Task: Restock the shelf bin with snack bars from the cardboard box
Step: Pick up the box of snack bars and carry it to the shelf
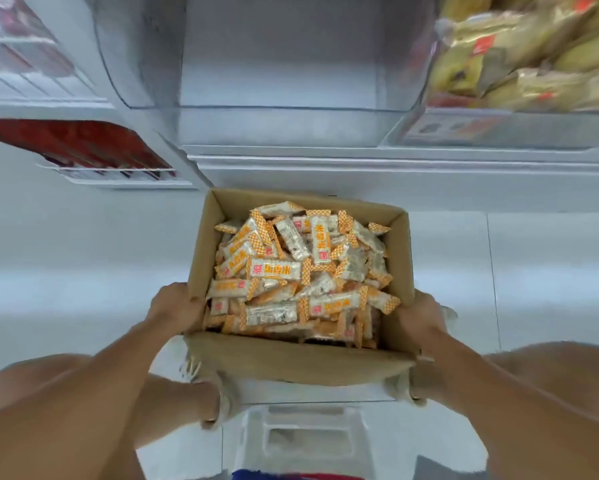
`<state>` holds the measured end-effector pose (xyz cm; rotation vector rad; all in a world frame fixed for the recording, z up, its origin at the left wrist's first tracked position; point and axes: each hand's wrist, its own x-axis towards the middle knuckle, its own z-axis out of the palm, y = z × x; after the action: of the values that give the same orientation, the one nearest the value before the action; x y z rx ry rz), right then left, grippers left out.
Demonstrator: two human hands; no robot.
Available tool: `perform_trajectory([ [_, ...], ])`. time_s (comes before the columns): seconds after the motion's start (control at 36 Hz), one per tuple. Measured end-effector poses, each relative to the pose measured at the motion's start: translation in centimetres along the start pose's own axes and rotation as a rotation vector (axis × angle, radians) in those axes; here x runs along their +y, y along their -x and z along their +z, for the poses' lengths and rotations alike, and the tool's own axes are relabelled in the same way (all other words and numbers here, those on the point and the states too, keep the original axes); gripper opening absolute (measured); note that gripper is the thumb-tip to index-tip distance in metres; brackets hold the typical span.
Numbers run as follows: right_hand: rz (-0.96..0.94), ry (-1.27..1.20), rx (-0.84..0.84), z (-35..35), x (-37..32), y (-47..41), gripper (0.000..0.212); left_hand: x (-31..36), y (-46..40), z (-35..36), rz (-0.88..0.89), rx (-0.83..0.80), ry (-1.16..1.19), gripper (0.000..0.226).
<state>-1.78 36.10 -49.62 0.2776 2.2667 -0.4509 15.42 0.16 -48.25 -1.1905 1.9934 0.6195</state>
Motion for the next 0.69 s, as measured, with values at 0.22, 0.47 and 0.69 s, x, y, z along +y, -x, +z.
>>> perform_trajectory([
  [0.22, 0.017, 0.031, 0.083, 2.6, 0.0, -8.9, 0.014, 1.0, -8.6, 2.9, -0.002, -0.073, -0.040, 0.009],
  [0.47, -0.075, 0.054, 0.079, 3.4, 0.0, -10.1, 0.021, 2.5, -7.7, 2.6, 0.008, -0.135, -0.318, 0.025],
  [0.69, -0.599, 0.213, 0.338, 0.5, -7.3, -4.0, 0.070, 7.4, -0.2, 0.9, 0.377, 0.153, -0.360, 0.037],
])
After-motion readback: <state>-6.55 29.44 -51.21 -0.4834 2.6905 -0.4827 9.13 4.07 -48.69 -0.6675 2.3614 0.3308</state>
